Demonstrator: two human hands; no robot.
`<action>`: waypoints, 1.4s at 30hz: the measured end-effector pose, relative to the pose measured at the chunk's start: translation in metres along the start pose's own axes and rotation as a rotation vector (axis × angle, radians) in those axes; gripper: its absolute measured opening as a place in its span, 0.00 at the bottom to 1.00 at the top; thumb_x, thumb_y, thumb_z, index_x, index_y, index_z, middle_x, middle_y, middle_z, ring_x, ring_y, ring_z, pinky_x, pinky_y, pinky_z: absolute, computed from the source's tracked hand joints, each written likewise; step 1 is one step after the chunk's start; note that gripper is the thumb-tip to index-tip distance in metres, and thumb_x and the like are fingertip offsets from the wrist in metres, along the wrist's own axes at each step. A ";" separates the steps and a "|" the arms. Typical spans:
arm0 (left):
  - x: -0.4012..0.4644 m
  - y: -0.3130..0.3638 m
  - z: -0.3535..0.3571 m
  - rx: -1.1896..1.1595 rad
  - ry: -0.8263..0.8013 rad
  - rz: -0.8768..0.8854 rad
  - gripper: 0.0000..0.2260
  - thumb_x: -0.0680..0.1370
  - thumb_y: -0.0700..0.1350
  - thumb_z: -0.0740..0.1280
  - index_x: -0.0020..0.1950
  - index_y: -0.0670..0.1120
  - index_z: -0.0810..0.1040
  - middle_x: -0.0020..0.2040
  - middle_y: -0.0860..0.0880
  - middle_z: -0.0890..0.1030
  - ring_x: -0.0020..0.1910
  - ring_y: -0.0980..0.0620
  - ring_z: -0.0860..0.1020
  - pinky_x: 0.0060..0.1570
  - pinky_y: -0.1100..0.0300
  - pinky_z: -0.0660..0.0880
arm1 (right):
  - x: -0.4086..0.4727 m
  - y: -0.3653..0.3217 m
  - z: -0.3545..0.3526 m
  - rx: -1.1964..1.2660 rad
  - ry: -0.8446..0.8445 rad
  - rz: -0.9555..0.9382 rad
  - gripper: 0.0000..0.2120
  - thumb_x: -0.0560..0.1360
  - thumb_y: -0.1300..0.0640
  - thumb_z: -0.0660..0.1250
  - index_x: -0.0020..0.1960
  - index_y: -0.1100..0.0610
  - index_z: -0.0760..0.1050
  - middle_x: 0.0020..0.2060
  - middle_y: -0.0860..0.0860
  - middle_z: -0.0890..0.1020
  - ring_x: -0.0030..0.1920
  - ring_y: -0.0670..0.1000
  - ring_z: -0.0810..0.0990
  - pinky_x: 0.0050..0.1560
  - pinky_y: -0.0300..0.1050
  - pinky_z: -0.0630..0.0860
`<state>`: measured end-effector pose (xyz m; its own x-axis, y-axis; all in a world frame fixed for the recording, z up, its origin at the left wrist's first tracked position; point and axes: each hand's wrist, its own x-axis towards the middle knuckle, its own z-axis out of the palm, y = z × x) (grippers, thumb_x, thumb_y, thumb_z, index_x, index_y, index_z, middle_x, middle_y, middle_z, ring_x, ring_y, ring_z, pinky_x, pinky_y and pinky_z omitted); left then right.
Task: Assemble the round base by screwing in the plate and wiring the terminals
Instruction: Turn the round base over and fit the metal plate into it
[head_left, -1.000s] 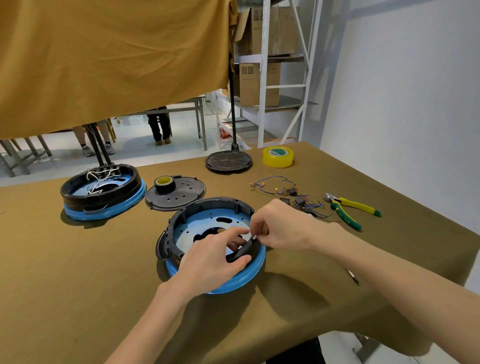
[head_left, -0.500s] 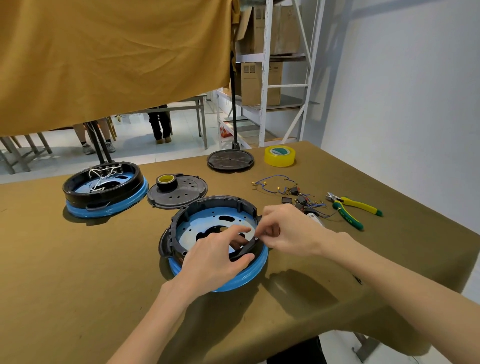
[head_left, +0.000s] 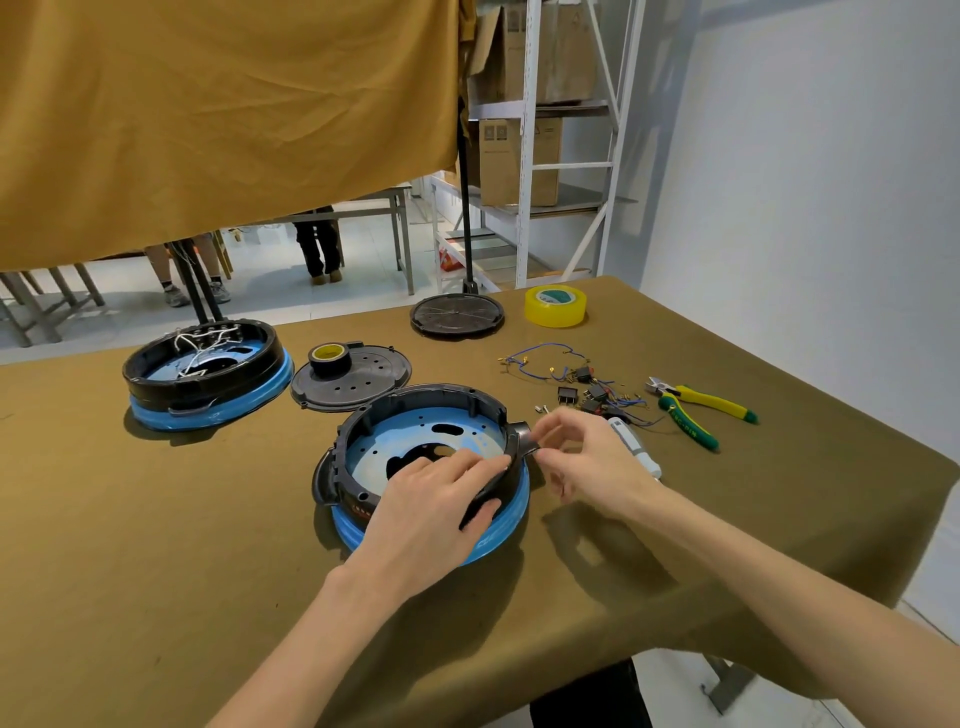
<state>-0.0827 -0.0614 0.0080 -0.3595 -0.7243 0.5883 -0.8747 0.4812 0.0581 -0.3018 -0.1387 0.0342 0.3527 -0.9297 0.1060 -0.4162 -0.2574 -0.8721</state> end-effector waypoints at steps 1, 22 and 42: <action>0.000 0.002 0.000 0.011 -0.012 -0.008 0.19 0.78 0.50 0.72 0.69 0.52 0.78 0.54 0.56 0.83 0.46 0.57 0.80 0.45 0.63 0.77 | 0.002 0.002 0.001 0.042 0.028 0.145 0.11 0.80 0.64 0.68 0.62 0.58 0.76 0.45 0.58 0.83 0.36 0.52 0.84 0.39 0.55 0.85; 0.002 0.002 0.003 0.017 -0.250 -0.233 0.36 0.72 0.63 0.76 0.73 0.64 0.59 0.58 0.56 0.84 0.52 0.54 0.83 0.42 0.67 0.70 | 0.024 -0.029 0.024 0.418 -0.173 0.746 0.27 0.73 0.52 0.76 0.66 0.59 0.70 0.58 0.60 0.77 0.57 0.58 0.79 0.58 0.57 0.80; -0.001 -0.007 -0.003 -0.028 -0.132 -0.305 0.32 0.74 0.59 0.76 0.73 0.64 0.64 0.56 0.58 0.85 0.50 0.56 0.83 0.40 0.72 0.65 | 0.052 -0.030 0.026 0.414 -0.255 0.764 0.43 0.66 0.49 0.83 0.72 0.62 0.67 0.60 0.64 0.80 0.58 0.60 0.82 0.57 0.56 0.82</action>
<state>-0.0753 -0.0627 0.0095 -0.1235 -0.8939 0.4308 -0.9398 0.2448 0.2385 -0.2491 -0.1720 0.0528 0.2997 -0.7093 -0.6380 -0.2954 0.5669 -0.7690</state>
